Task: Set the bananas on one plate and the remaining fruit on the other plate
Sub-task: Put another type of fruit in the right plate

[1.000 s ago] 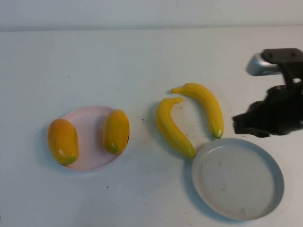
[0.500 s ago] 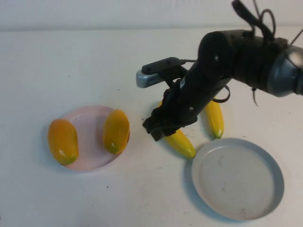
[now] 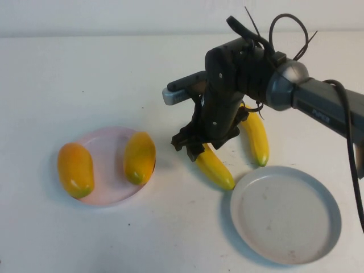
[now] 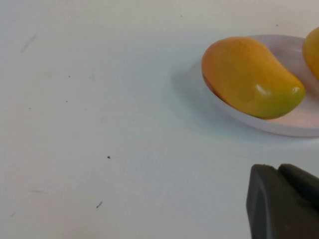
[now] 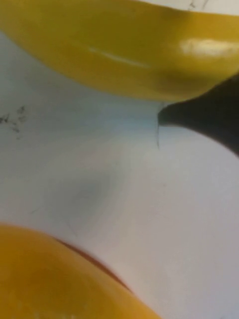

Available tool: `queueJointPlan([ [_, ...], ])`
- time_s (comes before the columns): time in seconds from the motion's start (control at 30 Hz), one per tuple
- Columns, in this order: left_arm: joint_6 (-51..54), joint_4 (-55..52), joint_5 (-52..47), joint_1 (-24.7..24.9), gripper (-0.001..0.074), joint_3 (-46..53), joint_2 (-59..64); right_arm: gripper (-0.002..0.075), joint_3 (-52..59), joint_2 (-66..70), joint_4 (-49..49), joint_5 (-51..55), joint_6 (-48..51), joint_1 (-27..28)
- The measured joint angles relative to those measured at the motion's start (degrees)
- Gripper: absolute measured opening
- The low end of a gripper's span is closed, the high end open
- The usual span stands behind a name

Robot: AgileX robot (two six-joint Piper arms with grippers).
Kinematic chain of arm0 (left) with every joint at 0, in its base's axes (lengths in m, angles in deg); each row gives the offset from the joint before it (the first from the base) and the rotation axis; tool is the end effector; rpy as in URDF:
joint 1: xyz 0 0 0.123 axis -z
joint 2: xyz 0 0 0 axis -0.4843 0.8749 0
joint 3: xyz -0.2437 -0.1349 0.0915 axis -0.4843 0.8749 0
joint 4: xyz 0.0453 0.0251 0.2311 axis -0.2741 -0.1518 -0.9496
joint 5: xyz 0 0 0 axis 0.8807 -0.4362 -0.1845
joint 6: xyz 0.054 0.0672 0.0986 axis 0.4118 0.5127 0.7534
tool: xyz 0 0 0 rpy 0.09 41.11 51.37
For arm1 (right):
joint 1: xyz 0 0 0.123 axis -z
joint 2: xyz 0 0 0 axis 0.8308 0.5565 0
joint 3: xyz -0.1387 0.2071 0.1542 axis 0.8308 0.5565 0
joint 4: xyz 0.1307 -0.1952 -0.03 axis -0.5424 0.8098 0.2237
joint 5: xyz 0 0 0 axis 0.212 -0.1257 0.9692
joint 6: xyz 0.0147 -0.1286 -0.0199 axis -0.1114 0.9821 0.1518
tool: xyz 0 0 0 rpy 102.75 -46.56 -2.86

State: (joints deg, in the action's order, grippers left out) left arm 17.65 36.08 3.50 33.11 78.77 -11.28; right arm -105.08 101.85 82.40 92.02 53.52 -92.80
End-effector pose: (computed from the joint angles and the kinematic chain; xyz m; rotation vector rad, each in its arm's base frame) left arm 0.0671 -0.0049 0.1599 0.0915 1.8700 -0.0322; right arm 0.3779 0.2847 0.1923 -0.7751 2.7878 0.1739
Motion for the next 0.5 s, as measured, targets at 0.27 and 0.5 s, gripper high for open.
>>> queueJointPlan([
  [0.27,0.0,0.0,0.0,0.0,-0.0004,0.0,0.0,0.0414,-0.36,3.37,0.52,0.19,-0.1,0.09],
  [0.5,0.0,0.0,0.0,0.0,-0.0004,0.0,0.0,0.0311,-0.48,3.6,0.52,-0.34,0.49,0.09],
])
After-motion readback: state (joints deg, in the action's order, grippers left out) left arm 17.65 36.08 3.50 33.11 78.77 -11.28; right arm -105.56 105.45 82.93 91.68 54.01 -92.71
